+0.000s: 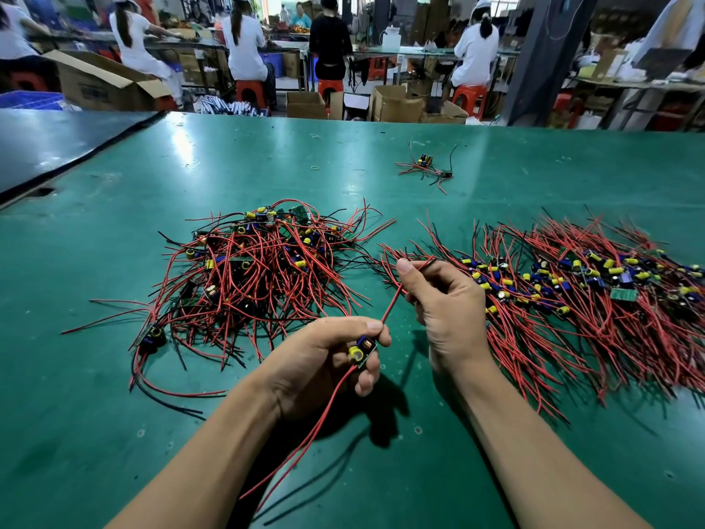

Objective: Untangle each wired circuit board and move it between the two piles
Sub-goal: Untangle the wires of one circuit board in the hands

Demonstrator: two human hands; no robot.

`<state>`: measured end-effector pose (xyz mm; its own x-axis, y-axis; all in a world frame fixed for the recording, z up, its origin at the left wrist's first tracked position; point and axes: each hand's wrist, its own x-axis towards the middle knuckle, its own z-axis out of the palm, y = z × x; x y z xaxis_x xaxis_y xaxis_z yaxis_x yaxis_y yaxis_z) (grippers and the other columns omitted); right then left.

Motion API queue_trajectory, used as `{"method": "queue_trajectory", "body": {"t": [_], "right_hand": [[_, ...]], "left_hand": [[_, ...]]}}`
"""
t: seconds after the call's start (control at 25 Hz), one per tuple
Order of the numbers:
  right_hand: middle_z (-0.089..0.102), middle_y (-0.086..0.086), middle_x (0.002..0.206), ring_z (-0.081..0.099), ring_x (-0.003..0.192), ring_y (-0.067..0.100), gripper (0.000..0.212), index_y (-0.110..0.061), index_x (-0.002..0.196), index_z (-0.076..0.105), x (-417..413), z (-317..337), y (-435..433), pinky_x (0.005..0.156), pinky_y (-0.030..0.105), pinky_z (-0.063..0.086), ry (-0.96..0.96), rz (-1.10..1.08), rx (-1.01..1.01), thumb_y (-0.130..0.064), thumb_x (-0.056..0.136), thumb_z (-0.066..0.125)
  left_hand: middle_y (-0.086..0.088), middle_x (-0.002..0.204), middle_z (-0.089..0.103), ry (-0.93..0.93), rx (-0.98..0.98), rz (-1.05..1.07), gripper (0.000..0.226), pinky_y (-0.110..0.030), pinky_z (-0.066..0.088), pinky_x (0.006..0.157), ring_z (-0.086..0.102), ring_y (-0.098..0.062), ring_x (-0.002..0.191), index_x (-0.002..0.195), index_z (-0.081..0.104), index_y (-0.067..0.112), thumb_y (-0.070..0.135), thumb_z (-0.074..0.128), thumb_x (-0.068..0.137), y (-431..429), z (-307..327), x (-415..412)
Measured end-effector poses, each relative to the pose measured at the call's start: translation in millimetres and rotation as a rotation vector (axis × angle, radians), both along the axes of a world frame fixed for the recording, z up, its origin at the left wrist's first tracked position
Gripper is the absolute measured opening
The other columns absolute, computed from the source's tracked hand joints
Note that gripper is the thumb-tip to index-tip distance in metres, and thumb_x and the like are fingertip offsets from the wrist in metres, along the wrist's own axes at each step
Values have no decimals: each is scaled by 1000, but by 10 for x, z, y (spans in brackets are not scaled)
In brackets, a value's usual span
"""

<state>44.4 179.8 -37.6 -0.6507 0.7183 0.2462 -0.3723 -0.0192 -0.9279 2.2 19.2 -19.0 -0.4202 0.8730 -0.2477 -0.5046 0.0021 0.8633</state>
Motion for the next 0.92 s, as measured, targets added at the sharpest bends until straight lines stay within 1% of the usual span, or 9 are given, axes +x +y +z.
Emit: {"method": "queue_trajectory", "body": {"t": [0.12, 0.2, 0.32, 0.48, 0.6, 0.68, 0.8, 0.84, 0.92], "right_hand": [[57, -12, 55, 44, 48, -2, 20, -23, 57, 69, -42, 29, -52, 50, 10, 37, 70, -50, -99, -27, 73, 81], [60, -12, 58, 48, 51, -1, 17, -24, 57, 70, -52, 49, -56, 53, 10, 40, 113, -78, -129, -28, 69, 82], [59, -12, 58, 44, 46, -3, 14, -22, 62, 71, -41, 48, -32, 48, 10, 38, 119, -95, -138, -28, 67, 82], [49, -9, 55, 34, 40, 7, 24, -22, 61, 65, -5, 23, 43, 39, 18, 28, 38, -30, -75, -28, 80, 78], [50, -3, 55, 38, 39, 10, 31, -13, 69, 60, 13, -3, 118, 39, 20, 29, -8, 7, -9, -36, 84, 74], [52, 0, 55, 39, 37, 10, 34, -11, 70, 59, 9, 2, 142, 39, 19, 30, -14, 59, -58, -39, 83, 71], [54, 0, 56, 41, 35, 8, 32, -10, 73, 62, 25, 40, 190, 38, 18, 32, -77, 114, -222, -40, 79, 70], [55, -1, 57, 42, 37, 7, 37, -9, 79, 66, 42, 60, 190, 39, 18, 34, -128, 139, -273, -45, 77, 72], [58, -2, 60, 46, 40, 8, 59, -9, 95, 71, 77, 84, 153, 39, 18, 37, -258, 197, -267, -63, 69, 72]], "left_hand": [[-5, 54, 53, 0, 15, -24, 11, -22, 42, 44, 49, -15, 44, 72, 68, 11, 17, 63, 80, 15, 7, 8], [-5, 54, 53, -8, 25, -43, 15, -22, 42, 44, 50, -15, 43, 72, 68, 11, 21, 60, 80, 27, 3, 14], [-5, 54, 53, -13, 28, -61, 16, -22, 42, 44, 50, -15, 43, 72, 69, 11, 21, 59, 80, 23, -7, 12], [-5, 53, 53, 5, 15, -49, 17, -22, 42, 43, 50, -15, 43, 70, 69, 12, 22, 59, 79, -2, 2, -15], [-5, 54, 53, 16, 5, -45, 17, -22, 42, 44, 50, -16, 43, 71, 69, 12, 22, 59, 79, -34, 25, -43], [-4, 54, 53, 30, -16, -46, 14, -22, 42, 44, 50, -15, 43, 71, 70, 13, 20, 62, 80, -45, 43, -54], [-6, 55, 55, 55, -79, 44, 14, -23, 43, 44, 50, -17, 43, 72, 73, 13, 23, 65, 80, -35, 63, -48], [-8, 57, 58, 98, -101, 104, 17, -23, 45, 45, 52, -18, 44, 75, 74, 12, 22, 64, 82, -18, 53, -47], [-13, 66, 66, 228, -132, 269, 18, -22, 50, 47, 60, -20, 49, 82, 75, 7, 19, 64, 89, 27, 34, -32]]}}
